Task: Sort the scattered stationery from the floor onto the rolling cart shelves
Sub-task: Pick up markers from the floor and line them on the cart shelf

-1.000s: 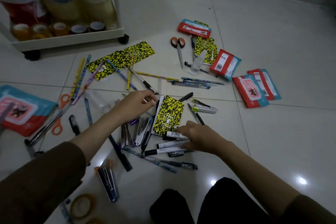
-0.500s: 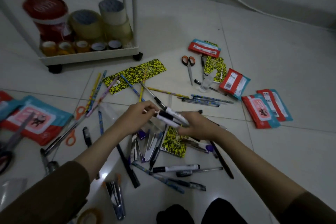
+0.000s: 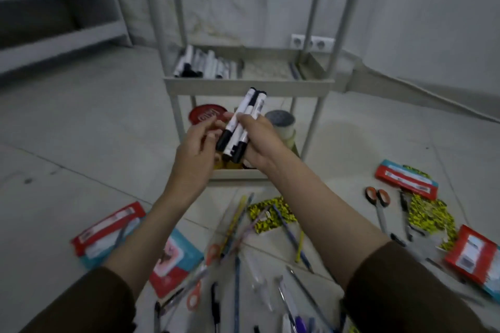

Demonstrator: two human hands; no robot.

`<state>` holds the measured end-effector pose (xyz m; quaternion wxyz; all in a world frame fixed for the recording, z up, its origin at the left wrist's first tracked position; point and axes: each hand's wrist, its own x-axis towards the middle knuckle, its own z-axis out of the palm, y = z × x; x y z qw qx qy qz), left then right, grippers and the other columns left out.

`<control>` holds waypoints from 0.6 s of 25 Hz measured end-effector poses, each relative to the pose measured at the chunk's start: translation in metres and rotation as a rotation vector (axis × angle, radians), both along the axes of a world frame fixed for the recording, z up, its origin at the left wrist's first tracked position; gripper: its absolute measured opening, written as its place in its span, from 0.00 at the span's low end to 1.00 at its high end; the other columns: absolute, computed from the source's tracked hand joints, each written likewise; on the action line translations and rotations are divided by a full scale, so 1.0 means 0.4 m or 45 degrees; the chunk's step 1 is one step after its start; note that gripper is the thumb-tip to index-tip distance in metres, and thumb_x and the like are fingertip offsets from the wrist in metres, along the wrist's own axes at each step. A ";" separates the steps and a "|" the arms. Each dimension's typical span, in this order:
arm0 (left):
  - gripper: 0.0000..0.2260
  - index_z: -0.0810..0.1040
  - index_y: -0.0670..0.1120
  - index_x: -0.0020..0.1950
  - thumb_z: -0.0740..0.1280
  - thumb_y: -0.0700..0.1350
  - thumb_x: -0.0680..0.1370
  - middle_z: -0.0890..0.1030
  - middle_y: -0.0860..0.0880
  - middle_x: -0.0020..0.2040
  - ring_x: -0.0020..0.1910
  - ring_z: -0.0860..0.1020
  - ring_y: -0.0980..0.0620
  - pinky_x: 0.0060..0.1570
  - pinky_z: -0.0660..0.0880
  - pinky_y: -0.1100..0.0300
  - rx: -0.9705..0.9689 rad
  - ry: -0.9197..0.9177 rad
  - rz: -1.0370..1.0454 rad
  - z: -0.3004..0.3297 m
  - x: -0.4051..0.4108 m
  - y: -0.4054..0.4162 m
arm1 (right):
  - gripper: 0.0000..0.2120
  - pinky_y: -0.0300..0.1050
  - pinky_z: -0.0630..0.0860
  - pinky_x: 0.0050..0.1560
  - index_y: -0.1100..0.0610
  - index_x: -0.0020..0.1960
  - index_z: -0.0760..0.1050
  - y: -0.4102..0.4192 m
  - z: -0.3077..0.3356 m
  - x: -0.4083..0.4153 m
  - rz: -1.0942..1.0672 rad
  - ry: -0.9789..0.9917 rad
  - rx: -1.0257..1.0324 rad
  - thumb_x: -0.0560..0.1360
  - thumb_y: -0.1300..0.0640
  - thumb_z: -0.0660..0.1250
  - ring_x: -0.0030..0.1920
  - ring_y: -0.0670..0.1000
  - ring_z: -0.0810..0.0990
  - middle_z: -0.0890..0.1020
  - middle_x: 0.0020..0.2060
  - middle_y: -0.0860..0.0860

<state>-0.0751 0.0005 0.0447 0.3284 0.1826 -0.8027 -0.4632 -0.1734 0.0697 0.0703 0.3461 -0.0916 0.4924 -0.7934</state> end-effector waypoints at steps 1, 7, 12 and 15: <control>0.16 0.70 0.43 0.67 0.56 0.36 0.80 0.73 0.48 0.61 0.58 0.72 0.61 0.55 0.64 0.74 -0.209 -0.020 0.085 0.016 -0.009 -0.039 | 0.10 0.45 0.79 0.38 0.65 0.60 0.69 -0.028 0.028 -0.005 0.002 0.000 -0.023 0.79 0.65 0.57 0.38 0.50 0.81 0.79 0.42 0.56; 0.22 0.66 0.45 0.71 0.48 0.48 0.79 0.67 0.48 0.72 0.73 0.61 0.50 0.70 0.58 0.51 -0.735 -0.174 0.210 0.106 -0.087 -0.199 | 0.16 0.45 0.81 0.37 0.69 0.65 0.67 -0.127 0.139 -0.038 0.027 0.070 -0.163 0.78 0.68 0.58 0.39 0.54 0.81 0.78 0.50 0.63; 0.21 0.62 0.49 0.74 0.47 0.52 0.82 0.65 0.51 0.73 0.73 0.60 0.54 0.70 0.56 0.52 -0.834 -0.393 0.159 0.096 -0.120 -0.236 | 0.16 0.50 0.75 0.54 0.70 0.66 0.65 -0.208 0.214 -0.133 0.021 0.057 -0.005 0.79 0.67 0.55 0.60 0.60 0.77 0.76 0.60 0.64; 0.22 0.59 0.49 0.75 0.48 0.53 0.81 0.62 0.51 0.74 0.73 0.60 0.54 0.70 0.56 0.54 -0.917 -0.432 0.186 0.089 -0.119 -0.240 | 0.12 0.50 0.75 0.55 0.69 0.58 0.71 -0.267 0.231 -0.188 -0.034 0.083 0.071 0.80 0.66 0.53 0.56 0.60 0.78 0.79 0.53 0.62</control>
